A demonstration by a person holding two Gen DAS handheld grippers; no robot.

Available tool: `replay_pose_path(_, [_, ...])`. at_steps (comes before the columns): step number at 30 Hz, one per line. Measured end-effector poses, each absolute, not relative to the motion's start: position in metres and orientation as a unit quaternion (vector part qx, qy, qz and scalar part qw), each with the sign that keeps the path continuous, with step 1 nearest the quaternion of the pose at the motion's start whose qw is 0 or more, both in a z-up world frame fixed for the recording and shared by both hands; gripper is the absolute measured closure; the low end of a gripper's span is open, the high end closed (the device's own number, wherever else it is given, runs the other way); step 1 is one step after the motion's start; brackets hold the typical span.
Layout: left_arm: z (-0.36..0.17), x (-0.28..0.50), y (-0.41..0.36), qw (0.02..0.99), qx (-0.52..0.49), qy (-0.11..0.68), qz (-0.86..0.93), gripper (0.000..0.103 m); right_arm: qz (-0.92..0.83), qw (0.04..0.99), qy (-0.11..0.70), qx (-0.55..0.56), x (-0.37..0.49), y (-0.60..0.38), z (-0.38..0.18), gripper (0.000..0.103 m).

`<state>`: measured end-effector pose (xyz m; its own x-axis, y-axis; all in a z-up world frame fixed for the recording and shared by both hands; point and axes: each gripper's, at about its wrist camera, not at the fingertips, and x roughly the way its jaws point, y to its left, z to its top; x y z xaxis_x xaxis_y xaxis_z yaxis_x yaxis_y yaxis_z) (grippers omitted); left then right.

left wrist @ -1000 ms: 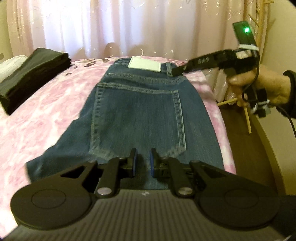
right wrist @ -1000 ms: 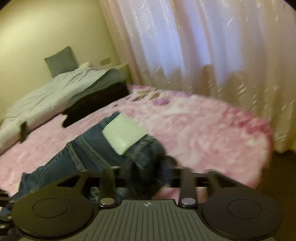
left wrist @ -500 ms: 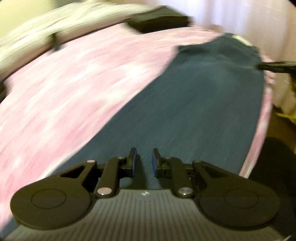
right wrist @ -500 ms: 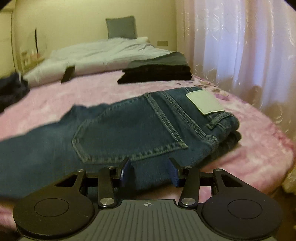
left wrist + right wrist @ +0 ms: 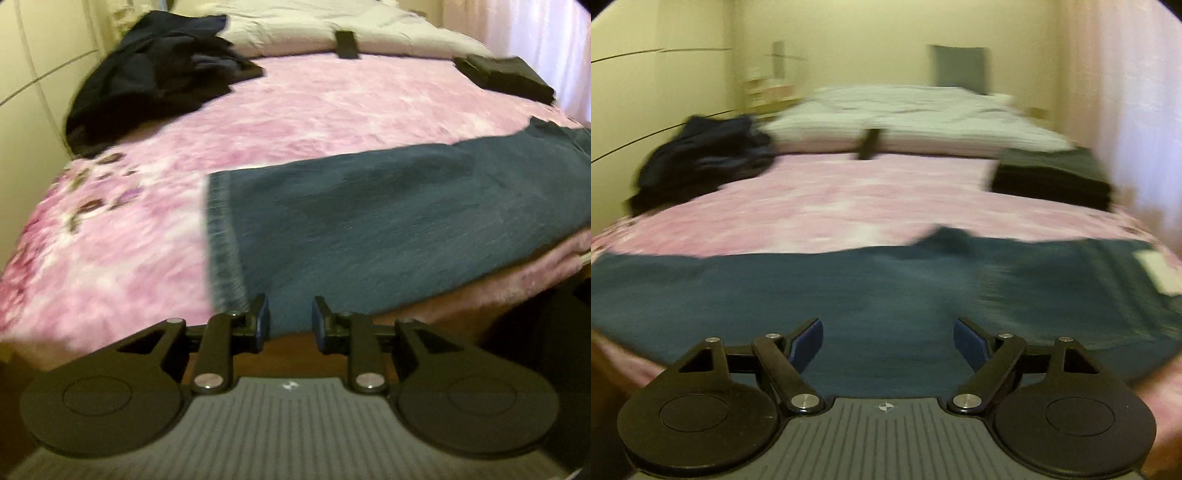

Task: Fold clothes
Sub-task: 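Open both grippers and release the straightened jeans, then grasp the leg hems with the right gripper and lift them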

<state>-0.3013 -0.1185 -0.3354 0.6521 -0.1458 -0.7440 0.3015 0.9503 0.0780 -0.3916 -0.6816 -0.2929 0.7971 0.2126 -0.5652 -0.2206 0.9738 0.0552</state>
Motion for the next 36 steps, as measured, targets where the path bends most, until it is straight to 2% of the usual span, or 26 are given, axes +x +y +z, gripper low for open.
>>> replay_pose_path(3, [-0.332,-0.314,-0.103,0.91,0.074,0.389,-0.126,0.082,0.192,0.936,0.291,-0.051,-0.391,-0.623,-0.295,0.022])
replay_pose_path(5, [-0.332,-0.317,-0.093,0.914,0.056,0.383,-0.121,0.075,0.239,0.925,0.28,-0.092,-0.391,-0.582,-0.297,0.022])
replay_pose_path(9, [-0.339,-0.306,-0.064,0.919,-0.001,0.378,-0.109,0.075,0.327,0.893,0.255,-0.175,-0.393,-0.498,-0.303,0.022])
replay_pose_path(13, [-0.343,-0.3,-0.042,0.922,-0.039,0.366,-0.123,0.059,0.398,0.853,0.232,-0.244,-0.386,-0.421,-0.311,0.022])
replay_pose_path(15, [-0.343,-0.298,-0.034,0.924,-0.053,0.356,-0.127,0.059,0.429,0.828,0.214,-0.291,-0.384,-0.384,-0.319,0.023])
replay_pose_path(19, [-0.331,-0.294,-0.016,0.934,-0.092,0.326,-0.113,0.07,0.475,0.782,0.188,-0.357,-0.382,-0.324,-0.336,0.023])
replay_pose_path(22, [-0.32,-0.292,-0.003,0.937,-0.106,0.312,-0.113,0.068,0.485,0.756,0.17,-0.406,-0.381,-0.293,-0.352,0.023])
replay_pose_path(23, [-0.319,-0.295,0.0,0.937,-0.104,0.313,-0.112,0.068,0.487,0.748,0.165,-0.419,-0.381,-0.285,-0.357,0.036])
replay_pose_path(24, [-0.318,-0.297,0.003,0.937,-0.101,0.315,-0.11,0.068,0.49,0.741,0.159,-0.431,-0.38,-0.279,-0.361,0.058])
replay_pose_path(26, [-0.321,-0.302,0.007,0.936,-0.105,0.318,-0.107,0.067,0.495,0.736,0.165,-0.432,-0.373,-0.274,-0.363,0.063])
replay_pose_path(27, [-0.323,-0.305,0.008,0.935,-0.109,0.321,-0.109,0.067,0.497,0.734,0.169,-0.431,-0.369,-0.272,-0.363,0.083])
replay_pose_path(28, [-0.325,-0.309,0.009,0.933,-0.113,0.323,-0.11,0.067,0.498,0.739,0.176,-0.418,-0.365,-0.272,-0.361,0.092])
replay_pose_path(33, [-0.338,-0.32,0.002,0.924,-0.13,0.335,-0.13,0.065,0.459,0.808,0.171,-0.326,-0.344,-0.288,-0.329,0.093])
replay_pose_path(36, [-0.345,-0.321,-0.008,0.918,-0.137,0.343,-0.146,0.061,0.46,0.802,0.165,-0.343,-0.346,-0.282,-0.336,0.093])
